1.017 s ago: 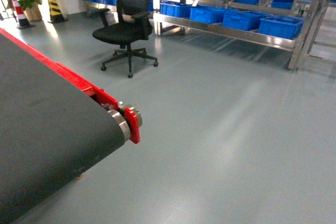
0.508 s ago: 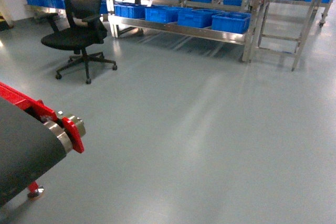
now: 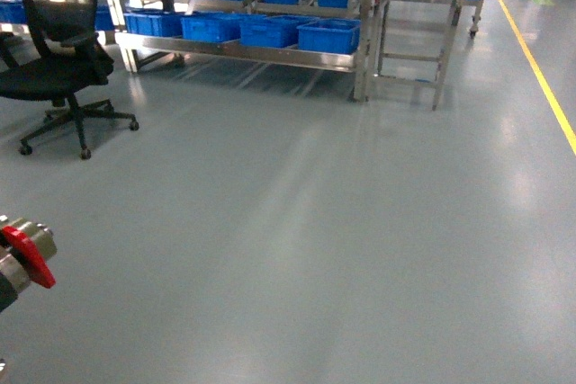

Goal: Pick blue part to blue bin on bottom shelf

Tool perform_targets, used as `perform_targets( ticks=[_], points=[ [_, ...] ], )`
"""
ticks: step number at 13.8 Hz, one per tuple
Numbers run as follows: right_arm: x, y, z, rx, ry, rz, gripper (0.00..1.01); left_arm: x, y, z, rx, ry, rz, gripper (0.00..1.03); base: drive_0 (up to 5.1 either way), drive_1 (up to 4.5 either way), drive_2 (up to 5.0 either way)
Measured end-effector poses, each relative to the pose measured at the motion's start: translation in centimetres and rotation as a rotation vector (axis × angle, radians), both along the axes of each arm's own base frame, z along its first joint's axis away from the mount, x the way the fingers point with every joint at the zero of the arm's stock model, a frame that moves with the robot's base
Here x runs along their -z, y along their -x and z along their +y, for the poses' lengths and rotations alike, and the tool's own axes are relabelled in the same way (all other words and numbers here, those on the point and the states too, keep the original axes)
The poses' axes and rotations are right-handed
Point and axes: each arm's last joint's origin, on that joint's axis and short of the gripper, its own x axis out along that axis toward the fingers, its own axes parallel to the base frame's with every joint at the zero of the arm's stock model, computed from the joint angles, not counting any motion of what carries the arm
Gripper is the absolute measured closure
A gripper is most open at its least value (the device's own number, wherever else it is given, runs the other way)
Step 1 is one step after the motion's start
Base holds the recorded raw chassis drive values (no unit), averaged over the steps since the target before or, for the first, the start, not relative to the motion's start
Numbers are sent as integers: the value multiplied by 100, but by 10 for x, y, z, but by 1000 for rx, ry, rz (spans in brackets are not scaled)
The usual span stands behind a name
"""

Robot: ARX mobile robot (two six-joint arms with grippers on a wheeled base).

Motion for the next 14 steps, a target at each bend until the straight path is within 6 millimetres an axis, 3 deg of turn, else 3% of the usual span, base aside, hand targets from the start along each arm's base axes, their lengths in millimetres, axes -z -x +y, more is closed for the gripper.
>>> perform_targets(
  ticks=[14],
  points=[
    [0, 0, 0, 0, 0, 0, 3, 0, 0, 0, 0, 0, 1, 60, -163, -163, -163]
  ],
)
